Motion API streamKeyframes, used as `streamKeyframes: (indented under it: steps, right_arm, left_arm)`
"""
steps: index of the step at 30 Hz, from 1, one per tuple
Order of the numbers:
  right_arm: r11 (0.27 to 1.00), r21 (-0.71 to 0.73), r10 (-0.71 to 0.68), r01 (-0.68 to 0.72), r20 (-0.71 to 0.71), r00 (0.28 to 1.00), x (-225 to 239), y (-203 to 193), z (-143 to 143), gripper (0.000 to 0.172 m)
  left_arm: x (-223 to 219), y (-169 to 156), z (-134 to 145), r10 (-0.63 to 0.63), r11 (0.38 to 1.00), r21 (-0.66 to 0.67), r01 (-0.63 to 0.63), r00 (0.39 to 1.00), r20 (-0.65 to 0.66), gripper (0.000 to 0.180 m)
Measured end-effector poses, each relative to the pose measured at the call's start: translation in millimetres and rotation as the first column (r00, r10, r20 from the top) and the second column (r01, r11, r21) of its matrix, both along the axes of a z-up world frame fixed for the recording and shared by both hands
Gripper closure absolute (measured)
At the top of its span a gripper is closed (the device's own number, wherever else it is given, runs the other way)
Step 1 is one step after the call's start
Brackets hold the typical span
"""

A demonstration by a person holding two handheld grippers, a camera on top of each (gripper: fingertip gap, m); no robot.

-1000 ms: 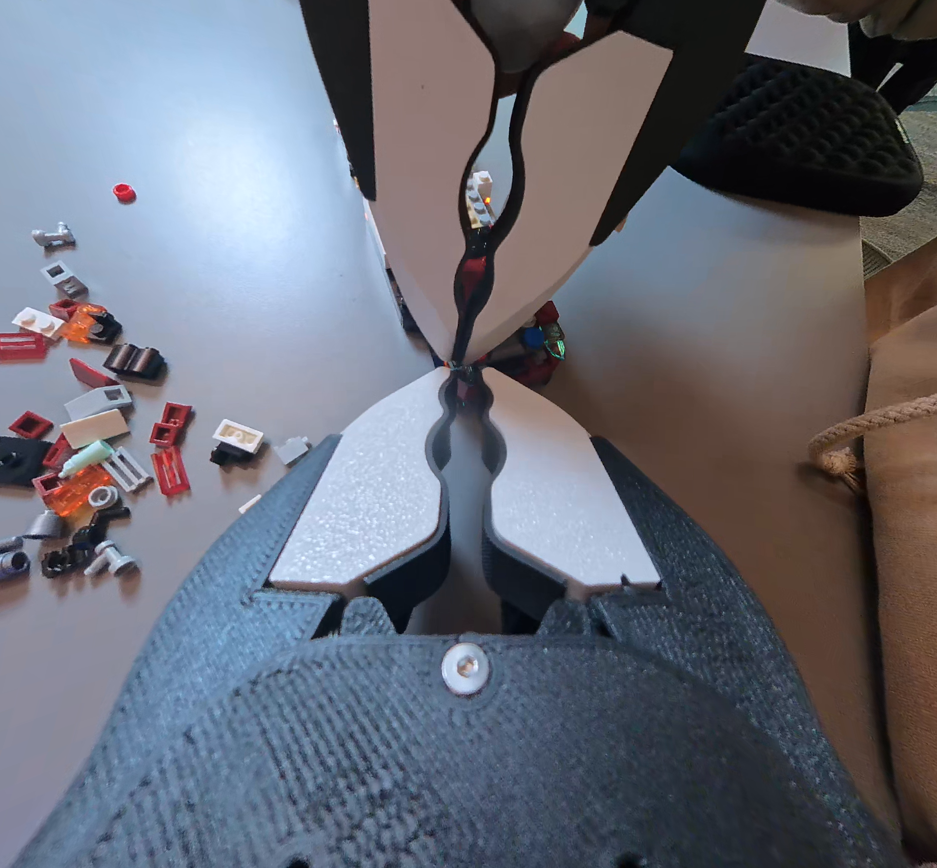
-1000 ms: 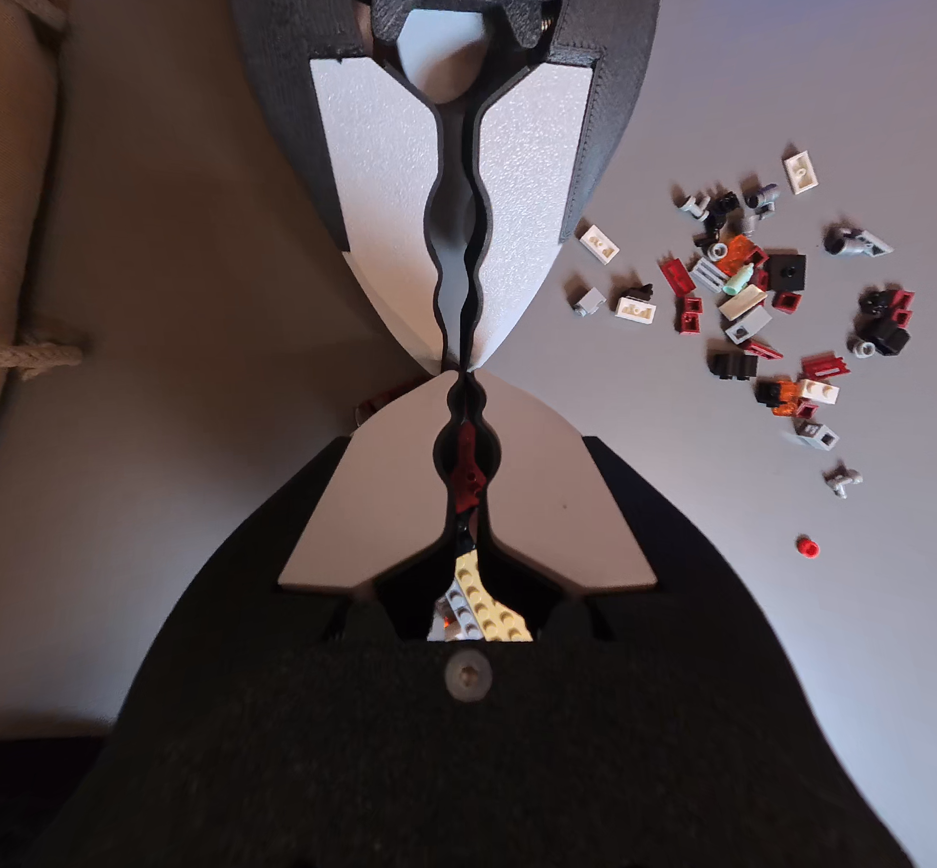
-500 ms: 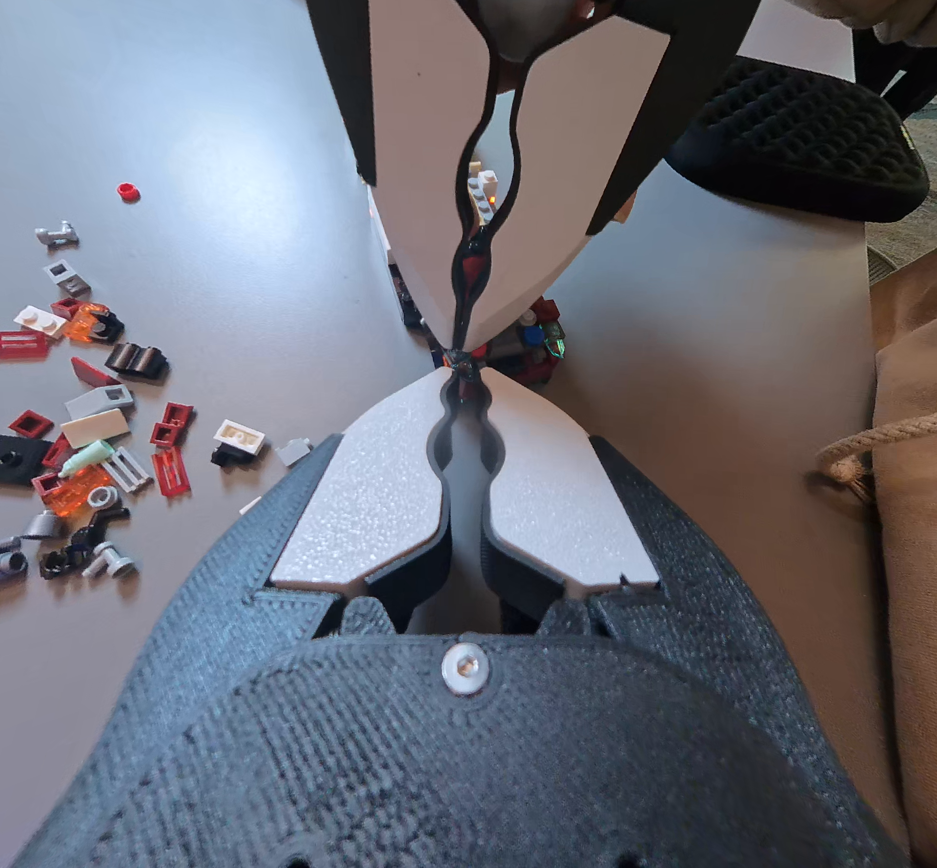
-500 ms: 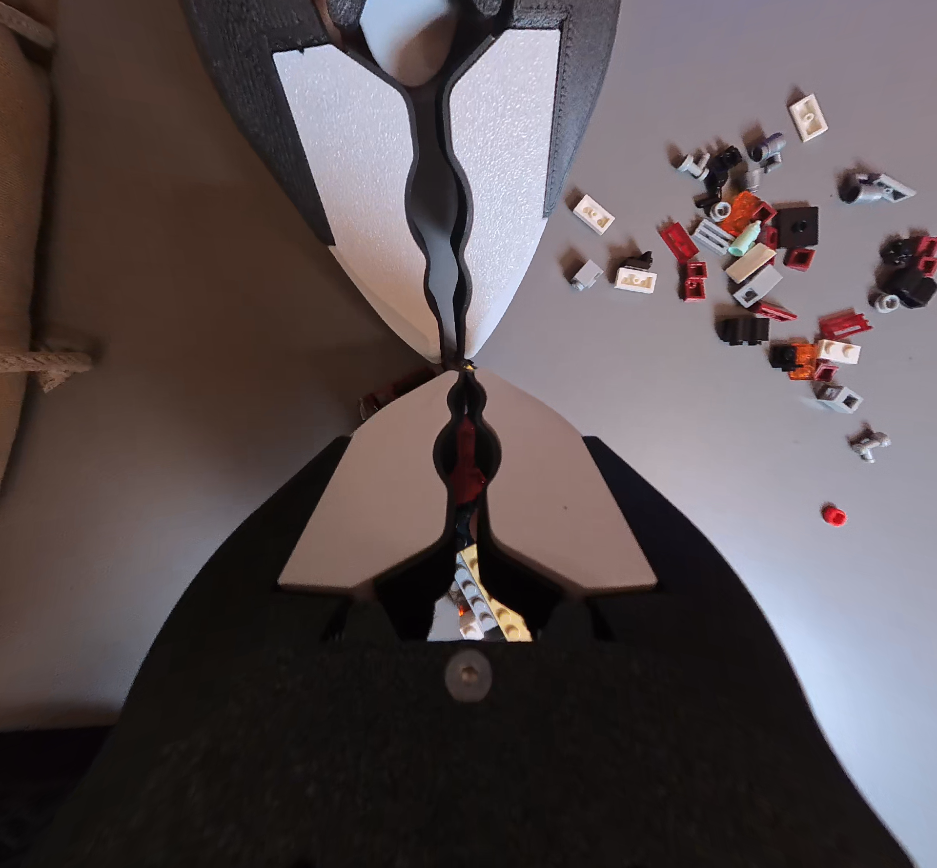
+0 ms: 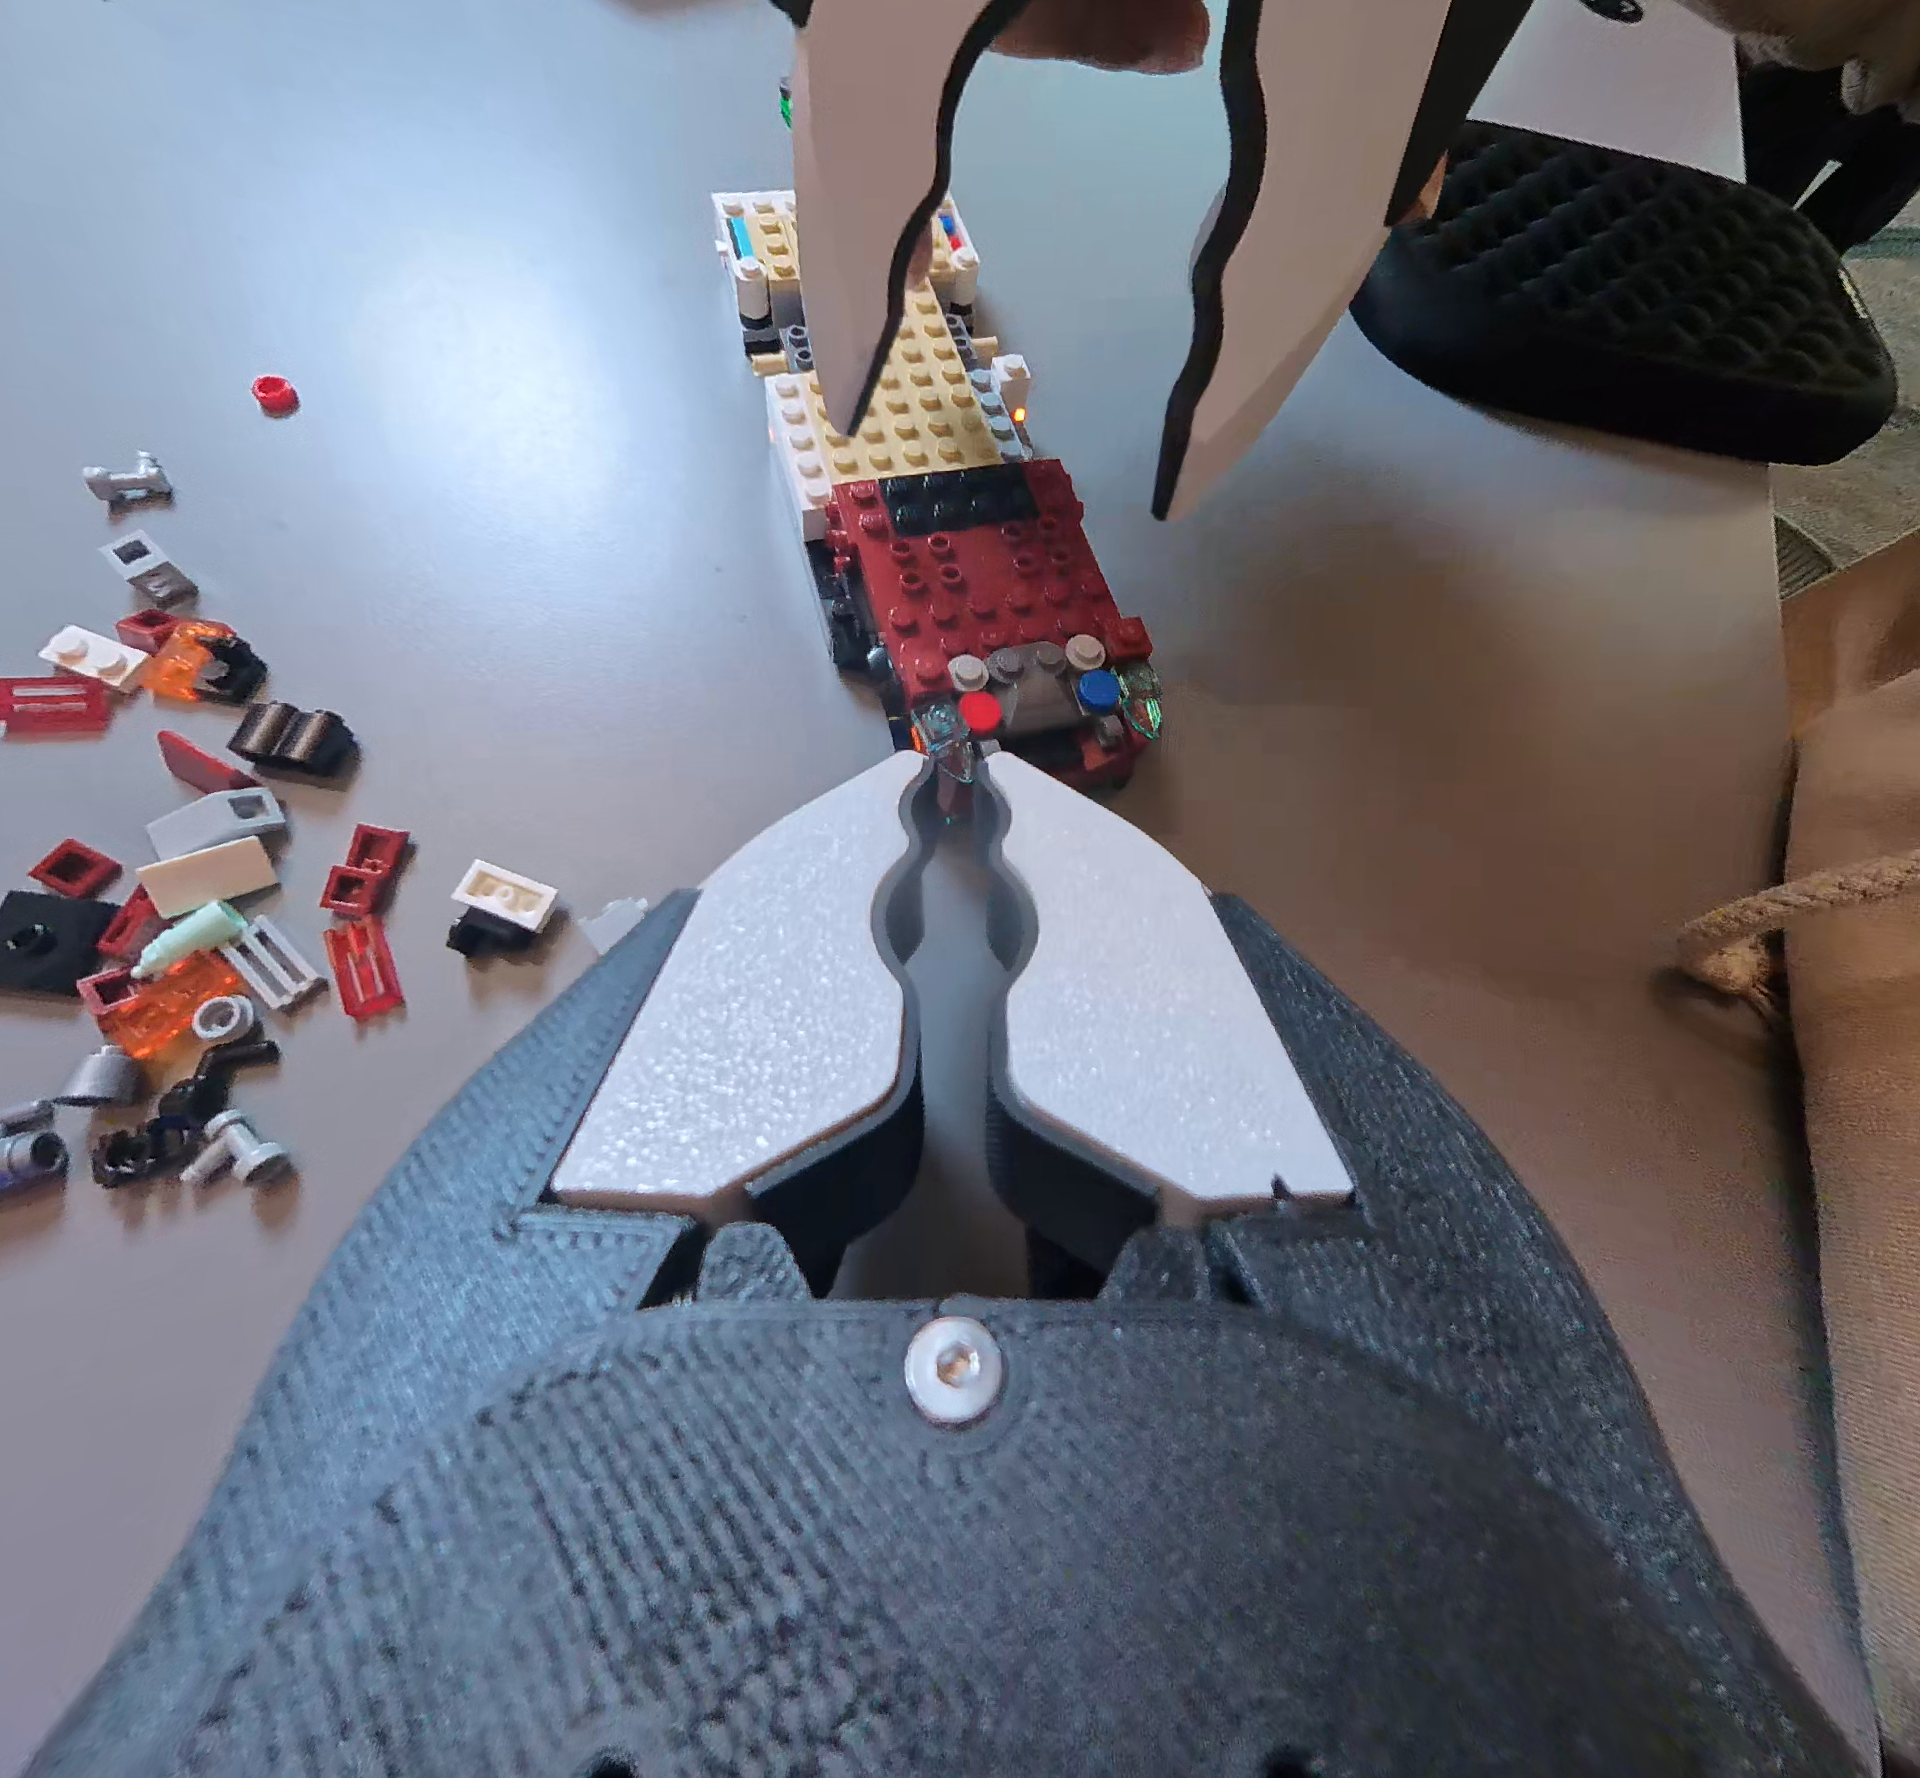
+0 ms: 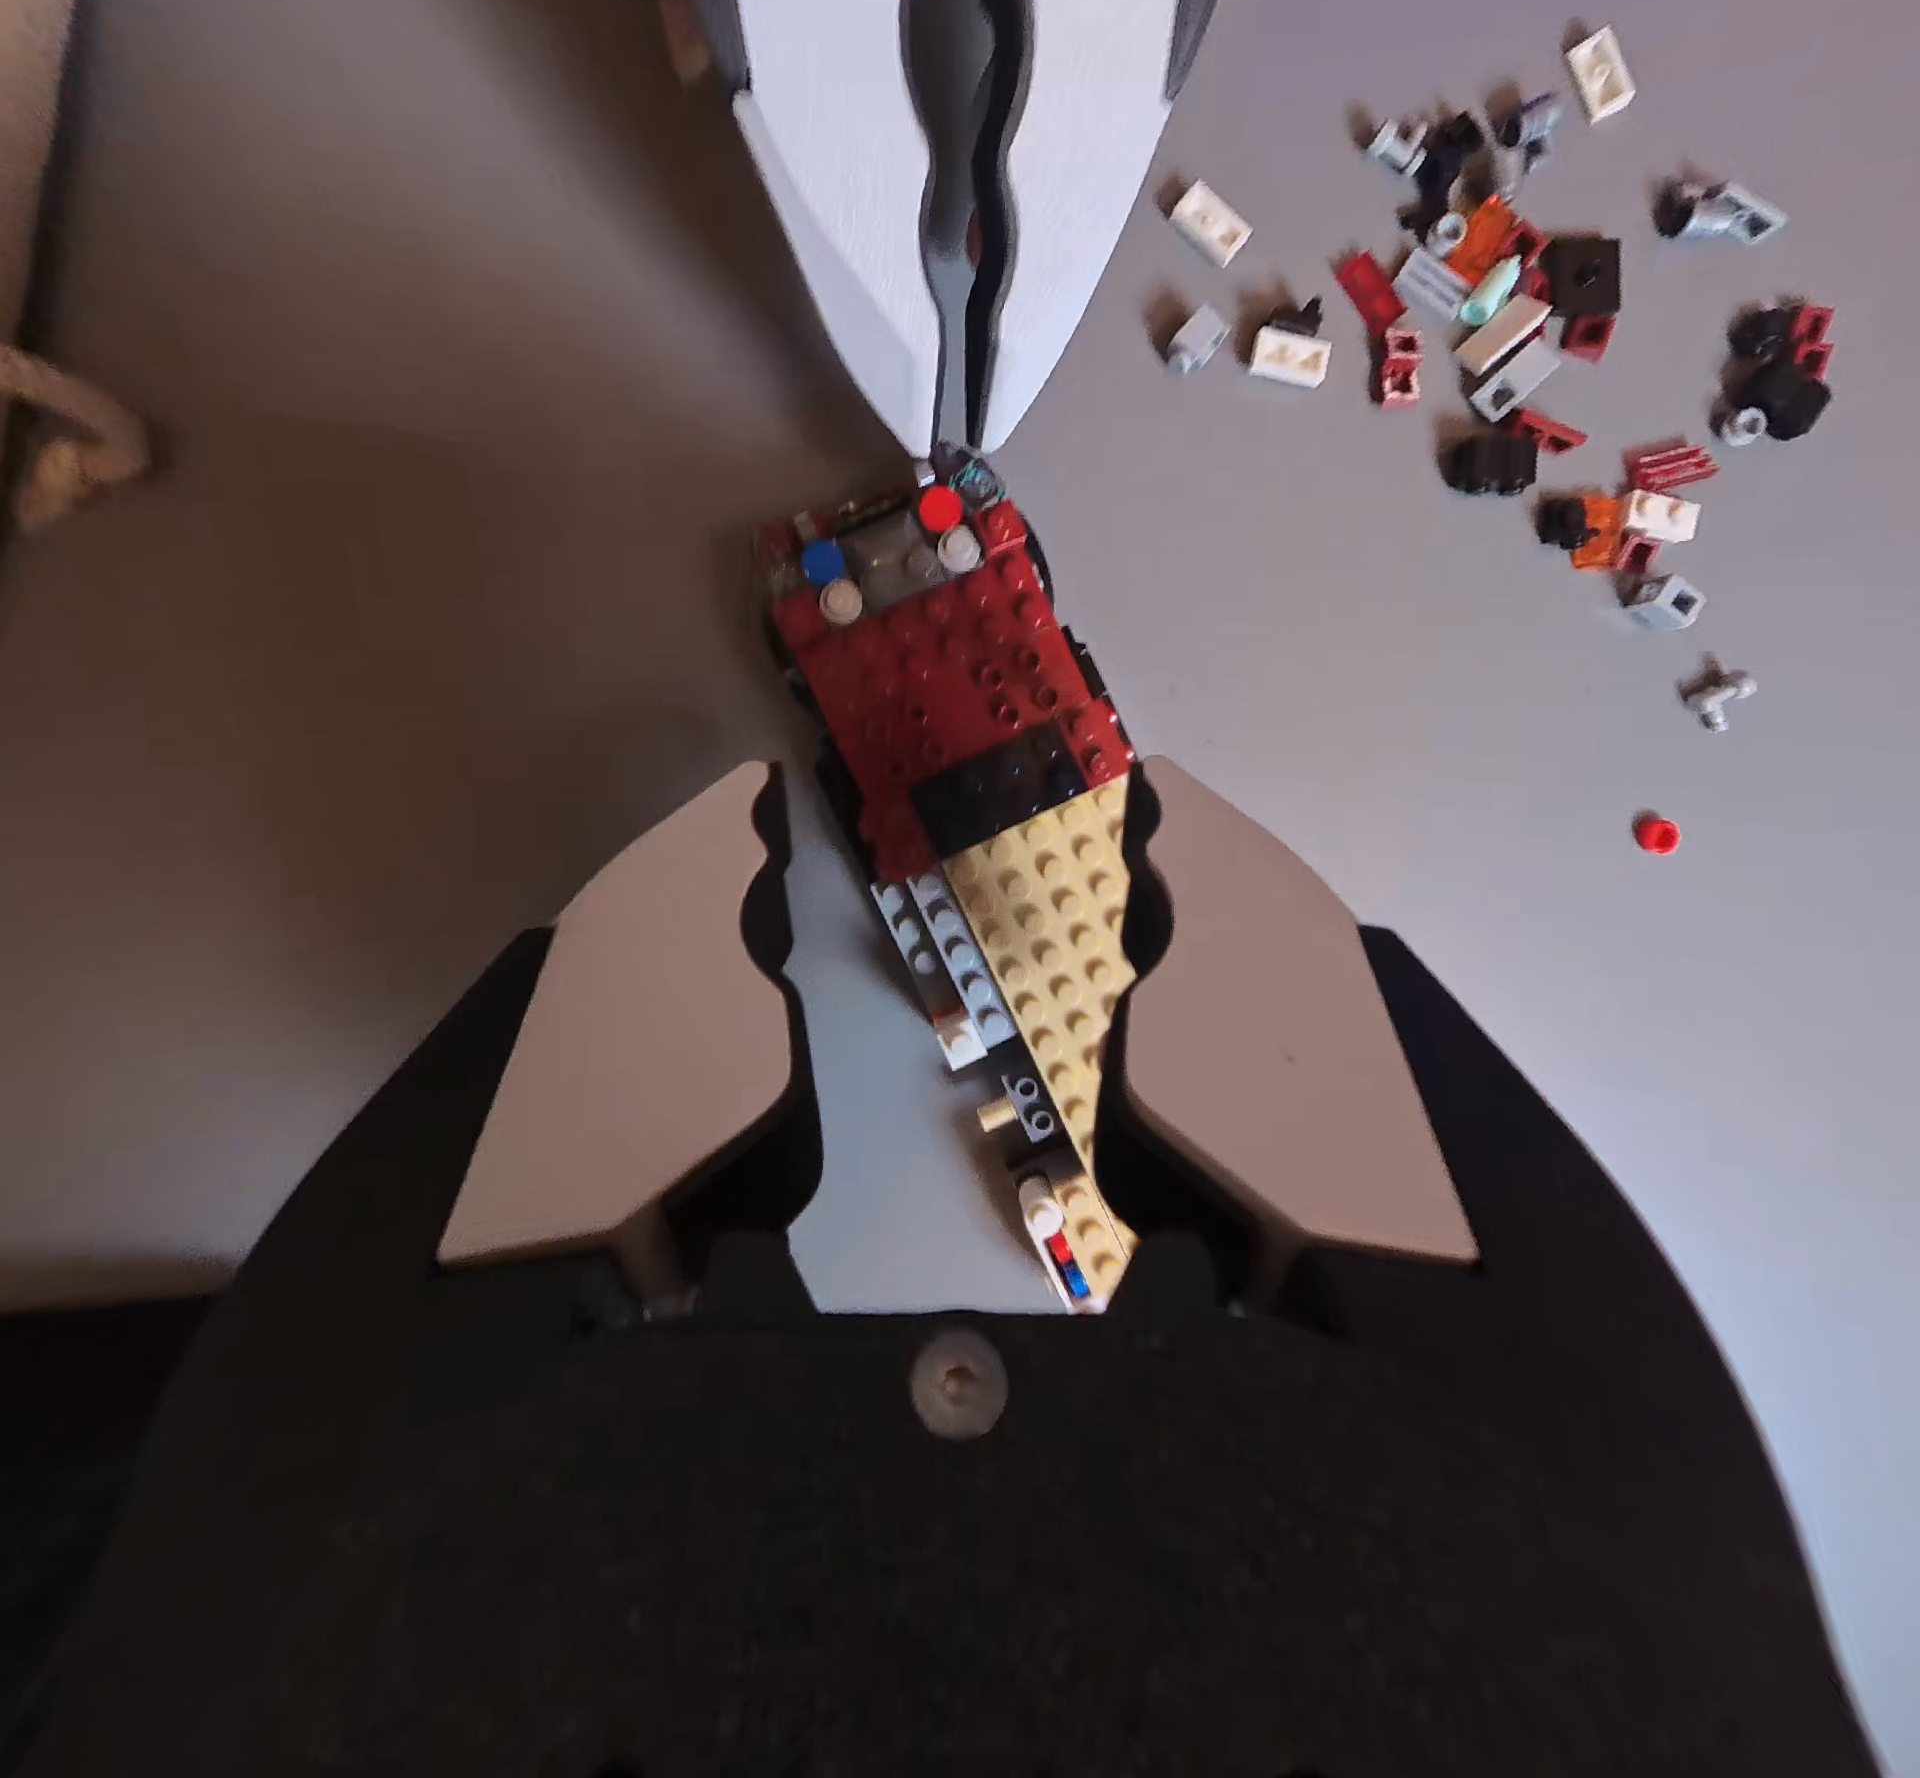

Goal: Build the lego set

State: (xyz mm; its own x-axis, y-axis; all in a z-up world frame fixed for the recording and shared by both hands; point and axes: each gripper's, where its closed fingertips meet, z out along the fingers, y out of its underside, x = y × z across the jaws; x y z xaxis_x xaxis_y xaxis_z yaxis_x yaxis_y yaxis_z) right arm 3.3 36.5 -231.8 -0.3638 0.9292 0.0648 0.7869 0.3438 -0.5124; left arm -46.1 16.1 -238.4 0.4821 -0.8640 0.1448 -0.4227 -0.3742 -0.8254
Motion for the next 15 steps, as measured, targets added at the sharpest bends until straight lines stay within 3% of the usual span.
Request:
streamKeyframes:
  steps: [6,11,15]
  right_arm:
    - [0.992,0.049,0.112,-0.117,0.095,0.989,2,4,-10,0.1]
    - [0.985,0.036,0.164,-0.17,0.145,0.976,0,9,-16,0.109]
    - [0.983,0.028,0.174,-0.179,0.132,0.976,-1,8,-15,0.113]
  left_arm:
    - [0,1,2,-0.005,1.0,-0.001,0.005,1.0,0.013,0.173]
    - [-2,2,4,0.001,1.0,-0.019,0.0,0.999,0.041,0.171]
    - [-2,3,9,0.014,0.992,-0.124,0.002,0.991,0.13,0.167]
